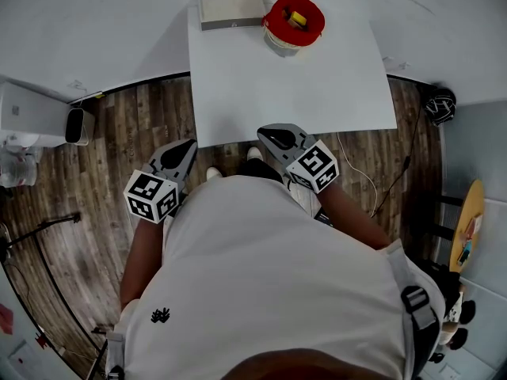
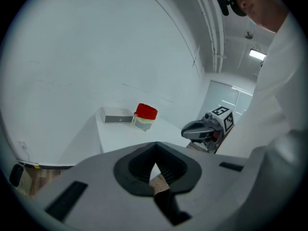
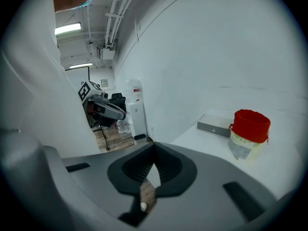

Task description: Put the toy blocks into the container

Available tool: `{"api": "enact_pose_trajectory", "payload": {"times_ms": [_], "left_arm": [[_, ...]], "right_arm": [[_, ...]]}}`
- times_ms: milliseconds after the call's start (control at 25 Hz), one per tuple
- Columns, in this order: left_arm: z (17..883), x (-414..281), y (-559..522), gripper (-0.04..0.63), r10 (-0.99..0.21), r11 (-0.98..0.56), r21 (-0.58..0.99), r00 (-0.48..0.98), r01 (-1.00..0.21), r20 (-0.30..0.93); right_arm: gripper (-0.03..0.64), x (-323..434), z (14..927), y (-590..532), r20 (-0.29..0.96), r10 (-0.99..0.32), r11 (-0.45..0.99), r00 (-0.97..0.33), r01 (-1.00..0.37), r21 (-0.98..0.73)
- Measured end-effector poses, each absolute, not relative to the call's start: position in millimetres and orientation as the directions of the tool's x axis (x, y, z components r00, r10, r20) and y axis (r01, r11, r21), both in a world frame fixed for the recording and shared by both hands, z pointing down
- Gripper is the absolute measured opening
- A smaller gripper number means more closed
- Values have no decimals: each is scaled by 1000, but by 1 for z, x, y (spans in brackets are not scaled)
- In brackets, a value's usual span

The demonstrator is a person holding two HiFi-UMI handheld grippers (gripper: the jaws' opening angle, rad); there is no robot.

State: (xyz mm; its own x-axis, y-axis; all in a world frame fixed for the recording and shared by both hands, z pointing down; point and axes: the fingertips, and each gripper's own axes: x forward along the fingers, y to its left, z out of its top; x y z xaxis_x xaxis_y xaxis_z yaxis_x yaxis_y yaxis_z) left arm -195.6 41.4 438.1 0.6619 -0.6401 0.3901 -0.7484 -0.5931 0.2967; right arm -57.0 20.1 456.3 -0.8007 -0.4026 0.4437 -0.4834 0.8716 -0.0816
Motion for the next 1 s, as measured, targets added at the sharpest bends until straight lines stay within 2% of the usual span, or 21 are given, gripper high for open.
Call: {"api": "enact_pose_trajectory", "payload": {"times_ms": [1000], "left_arm": [[437,-174,18,6,-585,-646,352,735,-678,342]], "right_arm": [[5,-37,463,17,518,-421,839,-745,-537,-91]]}}
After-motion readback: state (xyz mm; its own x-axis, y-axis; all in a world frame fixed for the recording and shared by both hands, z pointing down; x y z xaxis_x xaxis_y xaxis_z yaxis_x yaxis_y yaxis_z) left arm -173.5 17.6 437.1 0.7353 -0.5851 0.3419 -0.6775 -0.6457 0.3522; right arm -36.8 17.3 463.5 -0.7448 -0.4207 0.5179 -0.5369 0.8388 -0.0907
